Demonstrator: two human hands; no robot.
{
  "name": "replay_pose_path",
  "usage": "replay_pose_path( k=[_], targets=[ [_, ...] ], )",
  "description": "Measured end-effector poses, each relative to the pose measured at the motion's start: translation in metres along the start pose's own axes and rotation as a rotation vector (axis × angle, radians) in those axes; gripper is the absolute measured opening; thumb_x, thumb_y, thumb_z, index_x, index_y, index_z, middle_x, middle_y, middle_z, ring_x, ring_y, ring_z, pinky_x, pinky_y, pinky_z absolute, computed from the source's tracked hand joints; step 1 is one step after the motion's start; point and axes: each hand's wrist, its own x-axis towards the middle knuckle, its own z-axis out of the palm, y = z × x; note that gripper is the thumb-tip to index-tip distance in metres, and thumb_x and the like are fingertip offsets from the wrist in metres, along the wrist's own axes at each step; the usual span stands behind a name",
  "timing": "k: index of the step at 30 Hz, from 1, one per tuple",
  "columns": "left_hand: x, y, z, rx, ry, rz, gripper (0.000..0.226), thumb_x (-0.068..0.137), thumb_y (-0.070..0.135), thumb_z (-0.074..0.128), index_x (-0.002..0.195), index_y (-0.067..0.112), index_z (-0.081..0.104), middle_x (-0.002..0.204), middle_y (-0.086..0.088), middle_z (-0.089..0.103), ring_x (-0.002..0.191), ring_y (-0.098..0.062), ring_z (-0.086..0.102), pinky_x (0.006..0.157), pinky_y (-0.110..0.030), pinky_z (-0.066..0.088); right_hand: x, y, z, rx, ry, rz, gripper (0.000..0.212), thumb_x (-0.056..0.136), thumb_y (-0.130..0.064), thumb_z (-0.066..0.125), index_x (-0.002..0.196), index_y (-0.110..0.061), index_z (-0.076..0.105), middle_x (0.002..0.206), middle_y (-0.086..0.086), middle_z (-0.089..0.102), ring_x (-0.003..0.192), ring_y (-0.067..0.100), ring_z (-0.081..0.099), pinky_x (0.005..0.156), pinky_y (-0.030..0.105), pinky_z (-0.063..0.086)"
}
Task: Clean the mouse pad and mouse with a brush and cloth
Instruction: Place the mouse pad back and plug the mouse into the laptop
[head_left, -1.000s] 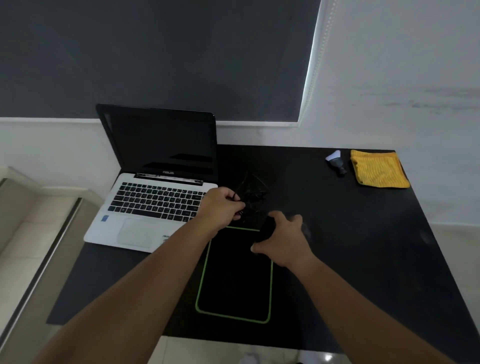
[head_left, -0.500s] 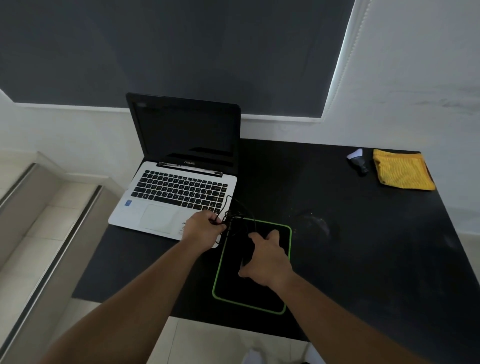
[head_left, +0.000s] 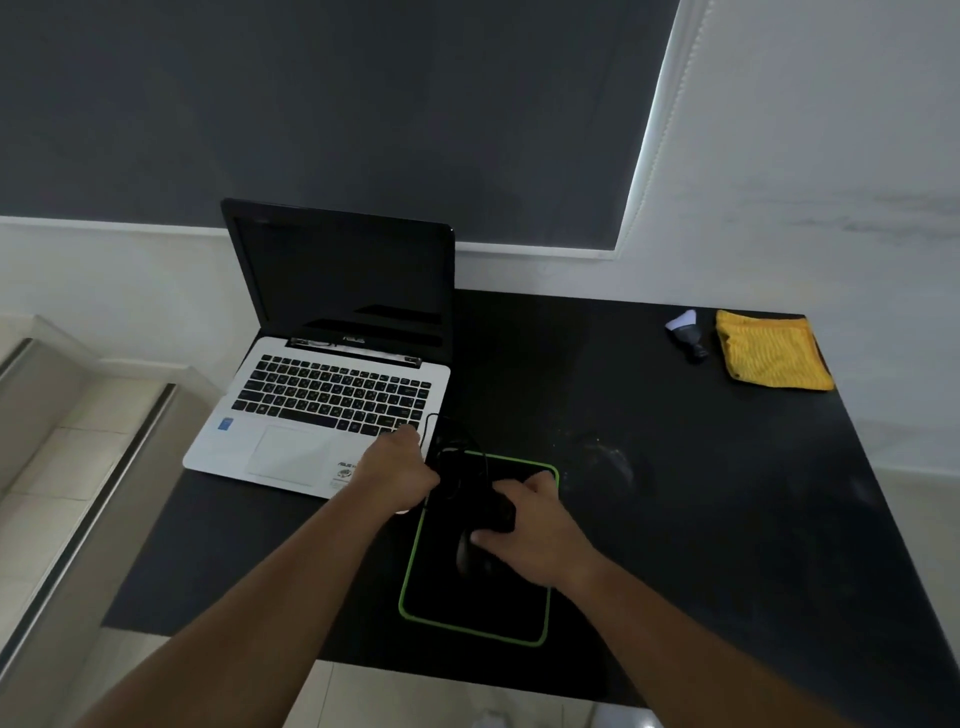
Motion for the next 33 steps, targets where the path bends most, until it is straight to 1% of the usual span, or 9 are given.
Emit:
replay_pose_path(
  k=[5,8,11,14,19,22,25,28,33],
  targets=[
    [-0.006,0.045,0.007,0.214,0.218,0.236,0.046,0.095,0.025,0.06,0.138,0.014,0.052,0.135,-0.008,0.054,0.124,-0.03,0.051,0.1,-0.047,0.049,0.009,0.05,-0.065,-0.21,0.222,-0.021,0.03,0.095,-0.04,0.064,0.118,-0.021,0.068,0.117,0.0,0.051,0.099,0.019,0.063,0.091,0.024,0.048],
    [-0.003,0.069,0.032,0.073,0.193,0.405,0.04,0.102,0.022,0.051,0.14,0.013,0.054,0.137,-0.008,0.055,0.125,-0.025,0.051,0.105,-0.043,0.047,0.018,0.076,-0.088,-0.522,0.287,-0.08,0.052,0.101,-0.045,0.05,0.142,-0.015,0.054,0.142,0.006,0.05,0.132,0.029,0.049,0.107,0.039,0.047],
    [0.003,0.087,0.05,0.03,0.181,0.41,0.039,0.104,0.02,0.048,0.141,0.013,0.054,0.139,-0.006,0.054,0.128,-0.023,0.049,0.108,-0.042,0.045,0.03,0.068,-0.083,-0.689,0.171,-0.244,0.074,0.104,-0.057,0.026,0.16,-0.01,0.024,0.17,0.008,0.015,0.157,0.029,0.01,0.126,0.045,0.019],
    [0.011,0.096,0.06,0.005,0.189,0.379,0.037,0.104,0.019,0.048,0.14,0.014,0.055,0.137,-0.005,0.055,0.128,-0.021,0.05,0.108,-0.04,0.046,0.057,0.05,-0.057,-0.728,0.005,-0.338,0.087,0.095,-0.069,-0.009,0.163,-0.014,0.0,0.17,0.003,-0.012,0.156,0.022,-0.016,0.127,0.048,-0.001],
    [0.024,0.1,0.065,-0.009,0.195,0.351,0.036,0.103,0.019,0.047,0.138,0.015,0.055,0.135,-0.003,0.055,0.126,-0.02,0.051,0.107,-0.039,0.046,0.081,0.061,-0.049,-0.774,0.011,-0.305,0.085,0.092,-0.068,-0.017,0.162,-0.021,-0.008,0.169,-0.001,-0.018,0.154,0.019,-0.024,0.127,0.049,-0.005],
    [0.027,0.094,0.063,0.014,0.172,0.349,0.04,0.104,0.018,0.046,0.144,0.014,0.051,0.142,-0.003,0.051,0.131,-0.02,0.048,0.108,-0.038,0.045,0.06,0.116,-0.094,-0.751,0.186,-0.142,0.08,0.097,-0.069,0.001,0.163,-0.024,0.004,0.171,0.001,-0.007,0.157,0.024,-0.008,0.127,0.049,0.006],
    [0.024,0.084,0.056,0.014,0.149,0.357,0.042,0.103,0.015,0.046,0.144,0.013,0.052,0.141,-0.002,0.052,0.128,-0.018,0.05,0.106,-0.037,0.047,0.005,0.201,-0.168,-0.635,0.473,0.386,0.095,0.088,-0.081,0.005,0.156,-0.02,0.029,0.165,0.015,0.023,0.151,0.036,0.023,0.116,0.06,0.03],
    [0.023,0.074,0.041,0.007,0.178,0.353,0.041,0.103,0.013,0.046,0.143,0.013,0.053,0.14,-0.001,0.053,0.125,-0.019,0.053,0.104,-0.038,0.048,-0.033,0.241,-0.207,-0.368,0.503,0.847,0.133,0.068,-0.095,-0.014,0.156,-0.002,0.021,0.163,0.031,0.015,0.151,0.049,0.013,0.12,0.064,0.017],
    [0.017,0.059,0.031,0.035,0.171,0.365,0.04,0.102,0.012,0.047,0.141,0.013,0.055,0.139,0.0,0.054,0.122,-0.02,0.056,0.099,-0.038,0.051,0.009,0.137,-0.141,-0.666,0.373,0.158,0.071,0.099,-0.059,0.031,0.147,-0.008,0.042,0.16,0.019,0.033,0.146,0.04,0.03,0.114,0.057,0.035]
  ],
)
